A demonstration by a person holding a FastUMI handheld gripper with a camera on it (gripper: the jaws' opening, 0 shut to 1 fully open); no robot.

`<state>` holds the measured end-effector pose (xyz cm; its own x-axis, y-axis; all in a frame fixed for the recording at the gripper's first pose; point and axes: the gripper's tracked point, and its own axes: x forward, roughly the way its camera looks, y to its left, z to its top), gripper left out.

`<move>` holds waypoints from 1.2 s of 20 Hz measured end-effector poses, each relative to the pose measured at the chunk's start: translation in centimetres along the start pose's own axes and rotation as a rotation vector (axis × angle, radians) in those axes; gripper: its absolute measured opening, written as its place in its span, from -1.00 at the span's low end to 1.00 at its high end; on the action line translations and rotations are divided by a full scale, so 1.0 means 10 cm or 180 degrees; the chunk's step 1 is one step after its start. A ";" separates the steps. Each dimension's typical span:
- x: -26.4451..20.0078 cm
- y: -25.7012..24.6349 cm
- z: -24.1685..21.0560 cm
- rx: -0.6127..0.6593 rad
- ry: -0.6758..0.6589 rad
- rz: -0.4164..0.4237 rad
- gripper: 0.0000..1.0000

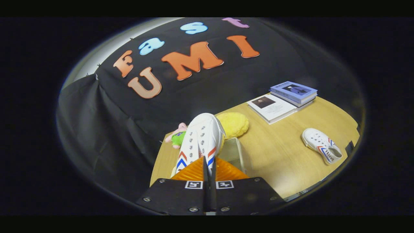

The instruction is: Open the storage box then place both shoes into the box .Put the left shoe in first, then the right shoe, with the right side of both shoes facing outward in a uniform manner.

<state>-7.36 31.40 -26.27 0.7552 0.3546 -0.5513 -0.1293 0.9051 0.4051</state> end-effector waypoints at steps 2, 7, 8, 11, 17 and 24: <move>0.14 0.14 -0.18 -0.0089 0.0087 0.0012 -0.99; 0.27 0.25 -0.52 -0.0165 0.0335 0.0029 -0.99; 0.26 0.23 -0.56 -0.0157 0.0348 0.0021 -0.99; 0.25 0.20 -0.60 -0.0192 0.0384 -0.0018 -0.99; 0.21 0.25 -0.71 -0.0415 0.0525 0.0046 -0.93; 0.09 0.16 -0.29 -0.0759 0.0228 0.0096 0.97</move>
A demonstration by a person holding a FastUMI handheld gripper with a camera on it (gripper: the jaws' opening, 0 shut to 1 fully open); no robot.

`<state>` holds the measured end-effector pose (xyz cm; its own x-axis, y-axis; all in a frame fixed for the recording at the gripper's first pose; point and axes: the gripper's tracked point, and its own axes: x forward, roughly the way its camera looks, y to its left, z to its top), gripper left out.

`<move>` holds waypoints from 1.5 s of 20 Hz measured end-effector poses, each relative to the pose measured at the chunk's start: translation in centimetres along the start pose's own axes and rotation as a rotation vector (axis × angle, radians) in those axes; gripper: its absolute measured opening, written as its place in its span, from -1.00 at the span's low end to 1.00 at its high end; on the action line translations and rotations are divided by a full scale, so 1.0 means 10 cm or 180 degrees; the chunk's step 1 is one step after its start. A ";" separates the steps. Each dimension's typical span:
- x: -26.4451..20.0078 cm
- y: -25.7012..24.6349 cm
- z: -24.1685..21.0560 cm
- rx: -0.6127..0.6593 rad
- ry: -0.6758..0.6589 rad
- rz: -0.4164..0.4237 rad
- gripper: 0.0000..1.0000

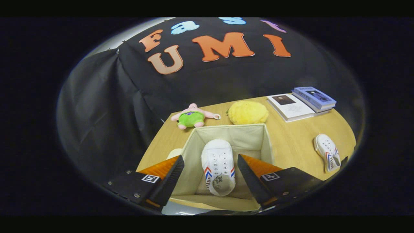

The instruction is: Open the storage box then place both shoes into the box .Put the left shoe in first, then the right shoe, with the right side of both shoes facing outward in a uniform manner.

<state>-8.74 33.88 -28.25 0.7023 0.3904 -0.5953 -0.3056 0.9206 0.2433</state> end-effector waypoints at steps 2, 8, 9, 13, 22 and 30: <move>-0.08 -0.17 0.13 -0.0024 -0.0107 -0.0035 0.97; -0.30 -1.03 0.38 0.0016 -0.0285 -0.0367 0.97; -0.34 -1.21 0.40 0.0036 -0.0295 -0.0439 0.97; -0.51 -1.95 0.42 0.0110 -0.0328 -0.0747 0.97; -0.82 -3.41 0.11 0.0300 -0.0180 -0.1336 0.97; -0.58 -4.02 -0.66 0.0380 0.0372 -0.1370 0.98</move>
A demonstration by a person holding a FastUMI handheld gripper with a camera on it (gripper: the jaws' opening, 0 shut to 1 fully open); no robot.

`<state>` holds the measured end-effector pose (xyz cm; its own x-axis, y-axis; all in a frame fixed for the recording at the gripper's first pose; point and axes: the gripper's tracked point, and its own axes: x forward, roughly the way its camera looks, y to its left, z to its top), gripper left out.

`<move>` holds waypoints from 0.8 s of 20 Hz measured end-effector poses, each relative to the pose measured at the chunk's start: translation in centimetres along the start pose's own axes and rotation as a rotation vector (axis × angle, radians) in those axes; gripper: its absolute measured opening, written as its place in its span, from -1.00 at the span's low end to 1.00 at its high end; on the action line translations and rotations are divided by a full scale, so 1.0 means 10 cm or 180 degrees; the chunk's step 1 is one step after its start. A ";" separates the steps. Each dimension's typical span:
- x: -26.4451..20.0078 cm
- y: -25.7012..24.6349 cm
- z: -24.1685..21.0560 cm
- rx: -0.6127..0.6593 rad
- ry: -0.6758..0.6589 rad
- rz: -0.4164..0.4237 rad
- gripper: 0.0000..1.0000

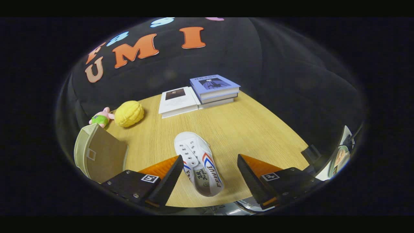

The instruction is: Open the storage box then place both shoes into the box .Put the left shoe in first, then the right shoe, with the right side of both shoes facing outward in a uniform manner.

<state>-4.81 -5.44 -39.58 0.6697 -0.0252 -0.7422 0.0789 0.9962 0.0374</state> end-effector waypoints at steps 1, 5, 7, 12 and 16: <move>0.06 -0.03 -0.09 -0.0032 0.0088 0.0000 0.96; 0.28 -0.05 -0.32 -0.0049 0.0334 0.0070 0.74; 0.38 -0.01 -0.41 -0.0044 0.0435 0.0138 0.55; 0.51 0.04 -0.48 0.0043 0.0622 0.0267 -0.19; 0.50 0.00 -0.43 0.0159 0.0621 0.0259 -0.81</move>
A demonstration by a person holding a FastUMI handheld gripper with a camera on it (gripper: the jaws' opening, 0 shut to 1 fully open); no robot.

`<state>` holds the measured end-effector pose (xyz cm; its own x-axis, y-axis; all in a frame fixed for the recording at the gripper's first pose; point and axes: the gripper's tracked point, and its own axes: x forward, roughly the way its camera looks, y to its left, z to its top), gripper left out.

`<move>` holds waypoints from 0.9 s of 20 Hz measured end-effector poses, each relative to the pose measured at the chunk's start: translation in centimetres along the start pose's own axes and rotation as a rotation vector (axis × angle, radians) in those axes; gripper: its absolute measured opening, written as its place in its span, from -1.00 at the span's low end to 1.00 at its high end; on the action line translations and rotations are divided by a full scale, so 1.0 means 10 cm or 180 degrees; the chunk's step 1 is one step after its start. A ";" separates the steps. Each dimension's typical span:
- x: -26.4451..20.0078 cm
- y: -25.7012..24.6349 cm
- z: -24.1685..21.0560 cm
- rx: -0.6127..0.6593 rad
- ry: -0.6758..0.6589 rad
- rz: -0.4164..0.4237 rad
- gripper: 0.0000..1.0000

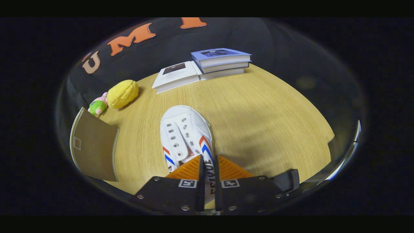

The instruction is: Open the storage box then place both shoes into the box .Put the left shoe in first, then the right shoe, with the right side of both shoes facing outward in a uniform manner.

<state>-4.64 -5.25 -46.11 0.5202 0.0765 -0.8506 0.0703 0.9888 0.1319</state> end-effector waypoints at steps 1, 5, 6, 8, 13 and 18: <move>-0.03 0.04 -0.02 0.0063 0.0019 0.0004 -0.98; -0.21 0.13 0.06 0.0069 -0.0106 -0.0197 -0.99; -0.27 0.17 0.09 0.0156 -0.0138 -0.0192 -0.99; -0.43 0.32 0.15 0.0278 -0.0220 -0.0138 -0.99; -0.99 0.74 0.32 0.0352 -0.0551 -0.0122 -0.99; -1.51 1.41 0.41 0.0425 -0.0788 0.0083 -0.99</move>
<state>-7.98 6.99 -29.32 0.7141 0.0516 -0.6981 0.1573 0.9599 0.2319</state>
